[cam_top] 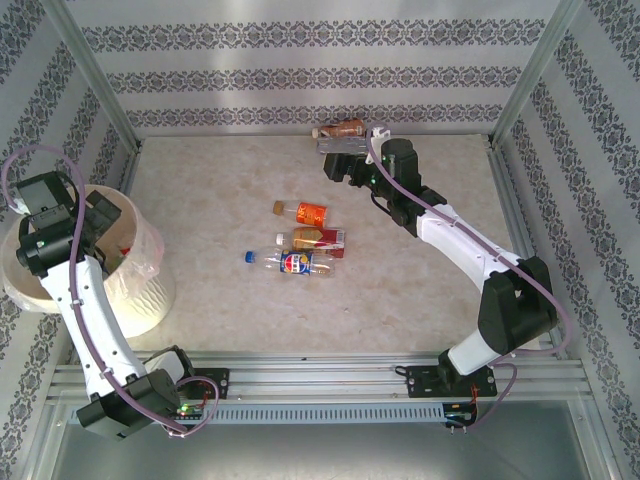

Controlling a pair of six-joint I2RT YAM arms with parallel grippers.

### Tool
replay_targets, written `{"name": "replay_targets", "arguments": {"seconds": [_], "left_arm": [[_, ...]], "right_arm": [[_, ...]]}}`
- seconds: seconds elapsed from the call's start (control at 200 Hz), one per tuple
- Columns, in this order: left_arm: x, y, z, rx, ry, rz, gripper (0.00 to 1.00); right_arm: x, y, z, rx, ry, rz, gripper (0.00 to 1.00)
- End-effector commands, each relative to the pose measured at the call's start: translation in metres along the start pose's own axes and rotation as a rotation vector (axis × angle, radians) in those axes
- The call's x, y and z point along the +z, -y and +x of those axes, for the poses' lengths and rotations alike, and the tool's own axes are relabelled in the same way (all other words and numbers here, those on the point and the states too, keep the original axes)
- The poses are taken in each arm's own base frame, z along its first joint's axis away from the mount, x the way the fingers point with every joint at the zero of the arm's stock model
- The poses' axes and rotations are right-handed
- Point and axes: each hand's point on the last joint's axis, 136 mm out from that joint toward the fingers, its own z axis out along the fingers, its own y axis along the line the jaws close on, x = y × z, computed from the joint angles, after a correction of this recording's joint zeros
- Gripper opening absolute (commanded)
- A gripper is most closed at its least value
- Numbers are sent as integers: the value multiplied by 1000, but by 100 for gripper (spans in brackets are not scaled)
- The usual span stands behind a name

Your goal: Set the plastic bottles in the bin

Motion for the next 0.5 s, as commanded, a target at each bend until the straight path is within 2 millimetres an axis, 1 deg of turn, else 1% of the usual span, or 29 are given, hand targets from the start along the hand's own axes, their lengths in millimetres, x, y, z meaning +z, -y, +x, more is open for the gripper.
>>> {"name": "replay_targets", "arguments": {"seconds": [0.0,0.065,0.195,0.31,0.5], "left_arm": [[-12,20,-12,-58,35,115,100],[-15,28,-11,-78,36,163,100],[-23,33,-10,-135,47,211,100],[-38,58,-10,-173,47,373,100],[-65,82,-17,-213,86,543,100]], "right_arm": [[-1,-6,-3,-11,6,-6,98],[-1,-5,-3,-9,8,-4,98],[0,-5,0,2,1,-4,98],[0,-3,2,4,-1,-2,98],[0,-2,8,13,-19,-2,98]]}}
